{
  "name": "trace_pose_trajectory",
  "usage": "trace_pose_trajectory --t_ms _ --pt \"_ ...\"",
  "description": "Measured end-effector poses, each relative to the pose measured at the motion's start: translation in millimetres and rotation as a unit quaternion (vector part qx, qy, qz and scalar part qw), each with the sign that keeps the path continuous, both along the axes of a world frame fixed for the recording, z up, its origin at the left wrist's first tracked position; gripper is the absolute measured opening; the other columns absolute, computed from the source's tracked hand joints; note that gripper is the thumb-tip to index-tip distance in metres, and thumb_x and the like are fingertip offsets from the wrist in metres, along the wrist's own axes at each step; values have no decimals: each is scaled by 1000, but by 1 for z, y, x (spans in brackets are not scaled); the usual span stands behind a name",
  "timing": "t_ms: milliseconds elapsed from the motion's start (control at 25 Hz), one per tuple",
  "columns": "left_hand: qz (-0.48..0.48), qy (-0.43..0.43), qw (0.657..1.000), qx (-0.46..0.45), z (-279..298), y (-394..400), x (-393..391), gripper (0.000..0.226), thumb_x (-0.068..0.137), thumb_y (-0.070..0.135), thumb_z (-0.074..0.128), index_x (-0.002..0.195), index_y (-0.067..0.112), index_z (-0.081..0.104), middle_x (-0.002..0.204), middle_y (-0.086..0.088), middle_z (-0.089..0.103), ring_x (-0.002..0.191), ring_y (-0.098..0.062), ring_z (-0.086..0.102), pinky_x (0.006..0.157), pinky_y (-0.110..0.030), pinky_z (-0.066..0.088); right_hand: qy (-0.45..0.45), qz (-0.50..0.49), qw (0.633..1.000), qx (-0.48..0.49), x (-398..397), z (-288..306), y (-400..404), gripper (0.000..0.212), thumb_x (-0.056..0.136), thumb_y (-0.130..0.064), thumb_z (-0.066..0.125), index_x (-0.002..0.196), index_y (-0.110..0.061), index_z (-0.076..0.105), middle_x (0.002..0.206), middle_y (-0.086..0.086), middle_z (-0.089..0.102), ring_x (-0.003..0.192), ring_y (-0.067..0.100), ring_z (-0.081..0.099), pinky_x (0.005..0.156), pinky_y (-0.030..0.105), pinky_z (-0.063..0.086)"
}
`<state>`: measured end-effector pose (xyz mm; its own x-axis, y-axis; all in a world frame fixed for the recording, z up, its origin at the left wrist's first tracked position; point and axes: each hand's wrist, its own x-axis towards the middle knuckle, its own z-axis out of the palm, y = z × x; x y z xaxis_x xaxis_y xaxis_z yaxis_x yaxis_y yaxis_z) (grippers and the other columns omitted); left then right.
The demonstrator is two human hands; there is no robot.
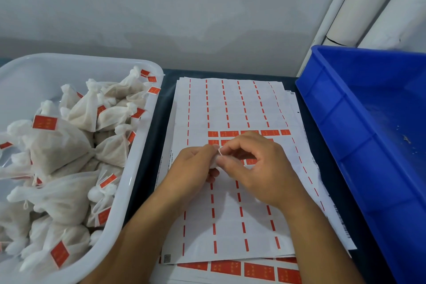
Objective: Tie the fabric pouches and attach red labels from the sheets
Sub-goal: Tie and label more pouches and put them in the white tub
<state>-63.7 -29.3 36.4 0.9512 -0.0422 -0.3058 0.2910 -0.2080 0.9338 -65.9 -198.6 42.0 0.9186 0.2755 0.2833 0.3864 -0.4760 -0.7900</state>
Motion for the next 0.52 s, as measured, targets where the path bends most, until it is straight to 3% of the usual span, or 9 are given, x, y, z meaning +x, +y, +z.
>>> trace_pose_trajectory --t_ms 120,280,440,520 --pt "-30 -40 999 9 -3 0 -1 50 108 49 37 84 26 75 74 10 74 69 -1 69 56 -8 50 17 -21 999 29 1 0 2 3 95 -25 73 95 -24 75 92 -16 70 91 8 70 80 19 58" --pt "-92 -136 986 7 -5 -1 -4 60 110 49 26 77 28 72 82 6 73 79 -6 68 70 -12 51 83 -34 994 66 3 1 0 6 99 -30 68 98 -28 73 92 -14 74 91 8 72 83 26 60" --pt "-137 -185 972 40 -6 -1 -7 49 99 62 31 83 34 67 86 11 69 85 -8 66 73 -14 51 122 -27 988 90 3 2 -2 9 96 -37 68 98 -31 75 92 -13 75 90 11 73 83 34 63" --pt "-178 -207 961 45 -5 -1 -7 42 95 61 41 91 31 70 91 10 70 89 -12 66 76 -23 55 137 -20 984 110 4 2 -4 6 96 -34 71 96 -31 76 92 -11 75 90 13 73 81 36 64"
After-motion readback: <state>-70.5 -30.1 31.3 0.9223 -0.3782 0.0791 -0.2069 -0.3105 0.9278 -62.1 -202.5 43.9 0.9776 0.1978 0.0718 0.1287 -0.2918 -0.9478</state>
